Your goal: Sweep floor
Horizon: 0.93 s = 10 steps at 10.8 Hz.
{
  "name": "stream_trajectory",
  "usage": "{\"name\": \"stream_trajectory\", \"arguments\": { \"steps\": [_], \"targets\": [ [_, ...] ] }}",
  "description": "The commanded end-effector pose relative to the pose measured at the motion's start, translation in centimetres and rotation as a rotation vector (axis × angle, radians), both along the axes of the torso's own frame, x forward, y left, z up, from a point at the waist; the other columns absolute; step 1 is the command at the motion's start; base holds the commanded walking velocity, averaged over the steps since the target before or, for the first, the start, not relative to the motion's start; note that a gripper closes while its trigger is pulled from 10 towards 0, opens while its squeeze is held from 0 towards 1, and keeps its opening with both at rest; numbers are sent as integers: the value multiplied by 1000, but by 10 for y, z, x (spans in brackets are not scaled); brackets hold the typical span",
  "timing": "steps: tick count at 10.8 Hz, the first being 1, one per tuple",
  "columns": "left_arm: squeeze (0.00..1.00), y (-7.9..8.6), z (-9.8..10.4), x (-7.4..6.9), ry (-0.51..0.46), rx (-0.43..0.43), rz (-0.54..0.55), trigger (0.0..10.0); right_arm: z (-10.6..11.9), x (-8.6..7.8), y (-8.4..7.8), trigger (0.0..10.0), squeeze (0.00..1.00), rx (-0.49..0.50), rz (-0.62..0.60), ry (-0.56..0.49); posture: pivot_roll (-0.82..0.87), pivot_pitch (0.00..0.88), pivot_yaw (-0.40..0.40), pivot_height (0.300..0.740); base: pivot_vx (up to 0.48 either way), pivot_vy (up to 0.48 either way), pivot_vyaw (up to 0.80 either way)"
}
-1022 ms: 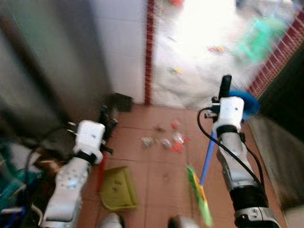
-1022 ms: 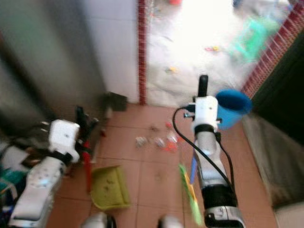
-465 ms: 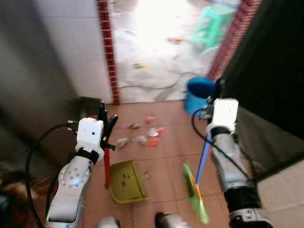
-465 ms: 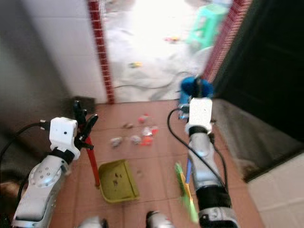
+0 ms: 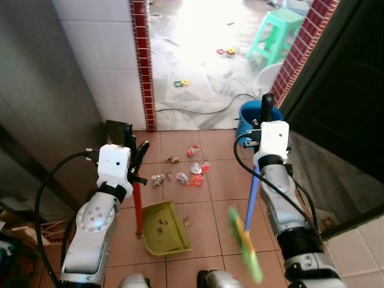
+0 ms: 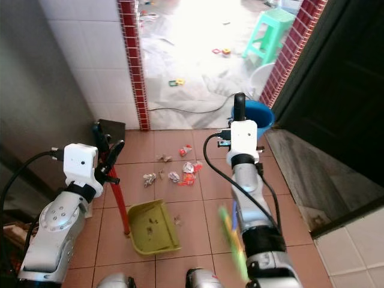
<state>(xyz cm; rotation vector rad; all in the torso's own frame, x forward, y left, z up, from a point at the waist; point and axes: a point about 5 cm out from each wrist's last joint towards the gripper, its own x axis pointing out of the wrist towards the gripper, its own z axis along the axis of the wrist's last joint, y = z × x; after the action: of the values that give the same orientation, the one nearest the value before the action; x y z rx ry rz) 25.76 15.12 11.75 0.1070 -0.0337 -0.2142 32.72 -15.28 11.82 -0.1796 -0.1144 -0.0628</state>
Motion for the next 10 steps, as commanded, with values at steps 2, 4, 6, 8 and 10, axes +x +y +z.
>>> {"name": "stream_trajectory", "arguments": {
  "steps": [2, 4, 6, 8, 10],
  "targets": [
    [0, -11, 12, 4, -72, -15, -34, 10000, 15, 5, 9, 10000, 0, 35, 53, -49, -6, 48, -33, 740, 0, 0, 0],
    [0, -11, 13, 3, -74, -21, -26, 10000, 9, 4, 8, 10000, 0, 44, 56, -32, -6, 55, -36, 740, 247, 0, 0],
    [0, -9, 13, 3, -74, -7, -5, 10000, 9, 4, 6, 10000, 0, 47, 57, -28, -8, 60, -34, 740, 126, 0, 0],
    [0, -3, 14, 4, -82, 18, 33, 10000, 10, 4, 7, 10000, 0, 49, 57, -40, -8, 62, -31, 740, 0, 0, 0],
    [0, 7, 10, 8, -74, 64, 88, 10000, 13, 5, 7, 10000, 0, 56, 56, -53, -14, 72, -29, 740, 0, 0, 0]
  ]
}}
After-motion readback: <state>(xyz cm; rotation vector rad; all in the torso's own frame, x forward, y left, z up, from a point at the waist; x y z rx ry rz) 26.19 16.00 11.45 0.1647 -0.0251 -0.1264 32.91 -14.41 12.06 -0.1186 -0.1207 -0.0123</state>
